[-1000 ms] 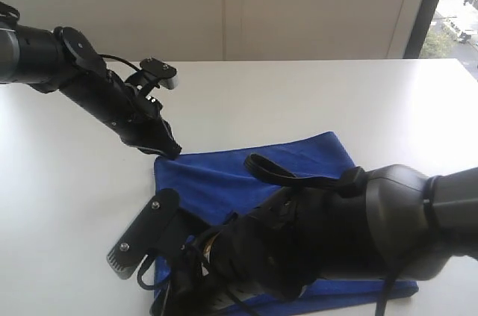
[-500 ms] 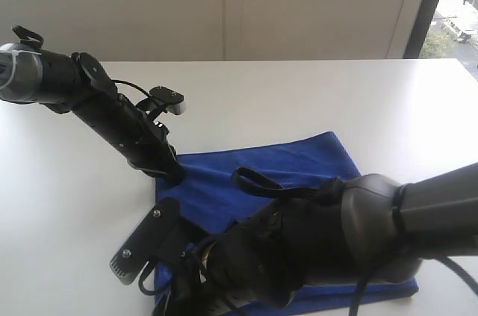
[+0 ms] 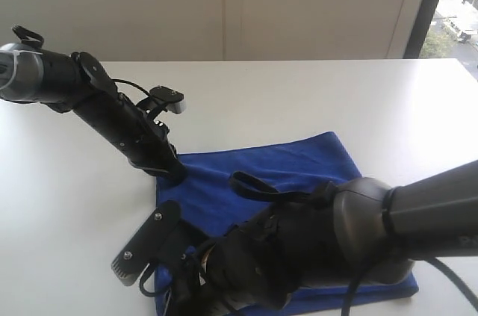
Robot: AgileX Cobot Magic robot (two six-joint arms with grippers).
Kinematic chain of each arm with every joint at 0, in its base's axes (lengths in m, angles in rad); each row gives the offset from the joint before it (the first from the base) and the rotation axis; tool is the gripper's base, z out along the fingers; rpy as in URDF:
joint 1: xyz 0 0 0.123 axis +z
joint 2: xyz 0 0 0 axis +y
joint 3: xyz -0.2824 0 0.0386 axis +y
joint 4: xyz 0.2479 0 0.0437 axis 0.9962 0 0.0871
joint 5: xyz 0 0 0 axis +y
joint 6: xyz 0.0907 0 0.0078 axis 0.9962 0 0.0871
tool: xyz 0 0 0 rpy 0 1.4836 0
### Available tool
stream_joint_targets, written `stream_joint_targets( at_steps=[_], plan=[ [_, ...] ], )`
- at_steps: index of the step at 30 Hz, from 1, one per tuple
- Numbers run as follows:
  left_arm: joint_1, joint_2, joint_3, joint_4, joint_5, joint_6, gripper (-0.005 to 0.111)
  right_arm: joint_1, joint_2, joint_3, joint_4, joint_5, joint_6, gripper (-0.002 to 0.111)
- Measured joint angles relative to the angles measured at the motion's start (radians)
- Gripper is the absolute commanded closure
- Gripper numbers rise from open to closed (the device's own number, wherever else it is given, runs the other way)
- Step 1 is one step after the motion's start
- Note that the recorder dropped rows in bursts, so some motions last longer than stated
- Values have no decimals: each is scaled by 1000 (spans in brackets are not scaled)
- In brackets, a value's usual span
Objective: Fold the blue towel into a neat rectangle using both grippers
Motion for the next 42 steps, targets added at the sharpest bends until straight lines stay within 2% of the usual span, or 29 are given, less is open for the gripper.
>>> stream_joint_targets(
  at_steps=[19,29,31,32,37,39,42],
  plan=[
    [0,2,-1,-4,0,2,107,2,-65,-23,80,179,0,108],
    [0,2,-1,-4,0,2,107,41,-65,-49,84,191,0,108],
    [0,2,-1,-4,0,2,107,41,-65,-49,84,191,0,101],
    [0,2,-1,-4,0,2,107,41,-65,-49,84,191,0,94],
    [0,2,-1,-4,0,2,107,43,-65,-49,84,195,0,46],
    [0,2,-1,-4,0,2,107,43,-68,-49,84,203,0,44],
    [0,2,-1,-4,0,2,107,40,-105,-49,27,241,3,53]
  ],
)
